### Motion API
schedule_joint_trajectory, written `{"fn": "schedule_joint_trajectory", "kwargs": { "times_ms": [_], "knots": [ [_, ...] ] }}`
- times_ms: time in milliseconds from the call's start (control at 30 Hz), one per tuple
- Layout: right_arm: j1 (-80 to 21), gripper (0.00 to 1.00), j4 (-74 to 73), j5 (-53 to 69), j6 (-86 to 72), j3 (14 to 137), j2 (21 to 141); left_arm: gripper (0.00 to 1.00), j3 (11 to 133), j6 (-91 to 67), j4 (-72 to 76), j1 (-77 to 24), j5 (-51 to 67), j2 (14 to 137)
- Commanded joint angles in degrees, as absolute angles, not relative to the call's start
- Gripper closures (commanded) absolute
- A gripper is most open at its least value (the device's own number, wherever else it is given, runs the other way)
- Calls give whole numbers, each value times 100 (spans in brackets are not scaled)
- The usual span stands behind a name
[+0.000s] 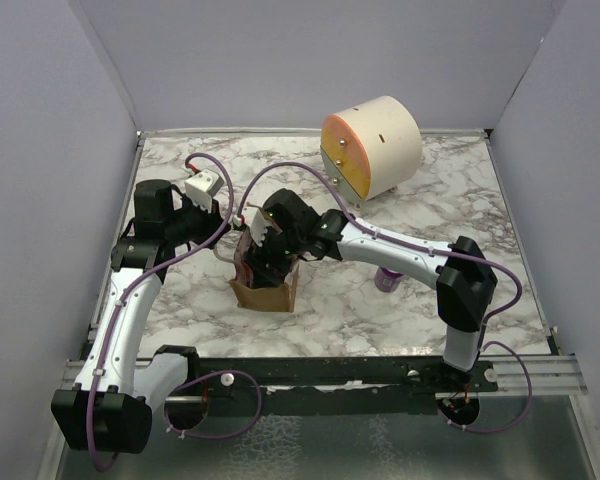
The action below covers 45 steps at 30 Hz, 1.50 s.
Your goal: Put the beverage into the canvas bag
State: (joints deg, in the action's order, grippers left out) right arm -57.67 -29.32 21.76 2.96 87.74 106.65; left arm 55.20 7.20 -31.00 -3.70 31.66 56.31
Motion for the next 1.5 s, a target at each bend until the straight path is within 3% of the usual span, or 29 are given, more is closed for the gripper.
{"fn": "schedule_joint_trajectory", "kwargs": {
  "times_ms": [0, 300, 1267, 1467],
  "knots": [
    [-5921, 84, -2392, 2127, 140, 8705, 10354, 100, 5492, 680, -3080, -325, 3107, 5625],
    [-6015, 78, -2386, 2020, 251, 8610, 10463, 100, 5498, 684, -3078, -327, 3120, 5625],
    [-6159, 36, -2467, 1975, 727, 8450, 10727, 100, 5439, 690, -3085, -326, 3198, 5553],
    [-6160, 34, -2514, 2048, 747, 8490, 10781, 100, 5444, 690, -3092, -325, 3223, 5535]
  ]
}}
